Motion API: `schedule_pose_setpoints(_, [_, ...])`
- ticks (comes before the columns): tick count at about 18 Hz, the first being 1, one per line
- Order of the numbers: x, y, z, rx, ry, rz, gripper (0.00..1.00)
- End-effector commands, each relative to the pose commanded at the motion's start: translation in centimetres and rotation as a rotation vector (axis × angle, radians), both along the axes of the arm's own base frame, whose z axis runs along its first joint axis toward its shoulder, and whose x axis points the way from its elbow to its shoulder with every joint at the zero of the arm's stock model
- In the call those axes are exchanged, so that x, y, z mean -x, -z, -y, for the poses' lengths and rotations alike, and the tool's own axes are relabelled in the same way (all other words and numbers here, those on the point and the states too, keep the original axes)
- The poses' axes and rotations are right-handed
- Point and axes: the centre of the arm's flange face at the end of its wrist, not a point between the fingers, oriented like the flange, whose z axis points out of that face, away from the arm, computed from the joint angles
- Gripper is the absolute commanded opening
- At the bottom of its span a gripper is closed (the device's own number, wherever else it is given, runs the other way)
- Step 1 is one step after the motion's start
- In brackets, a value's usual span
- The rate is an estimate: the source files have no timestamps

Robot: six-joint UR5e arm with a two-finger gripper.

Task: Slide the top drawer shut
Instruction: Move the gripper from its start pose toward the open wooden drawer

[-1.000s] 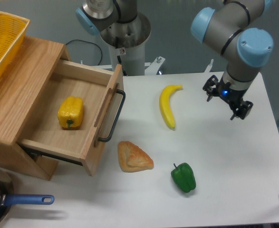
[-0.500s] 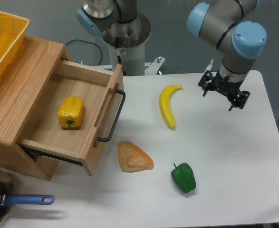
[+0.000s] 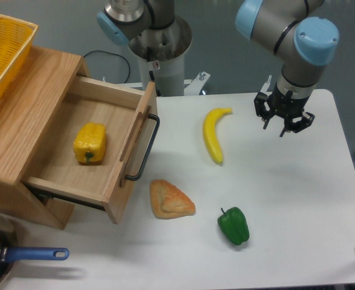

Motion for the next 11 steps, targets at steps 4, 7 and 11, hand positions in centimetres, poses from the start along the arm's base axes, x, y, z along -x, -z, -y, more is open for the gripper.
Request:
schedule_pose_setpoints(4, [-1.7,-0.9,-2.6,-0.027,-0.070,0.008,0.04])
schedule_pose_setpoints(7, [-3.3,-2.4,-4.5,-0.057,-0.135,0.012,0.04])
schedule_pose_setpoints(11, [-5.9,-3.0,-7.8,-0.071,-0.170,0.025,0.05])
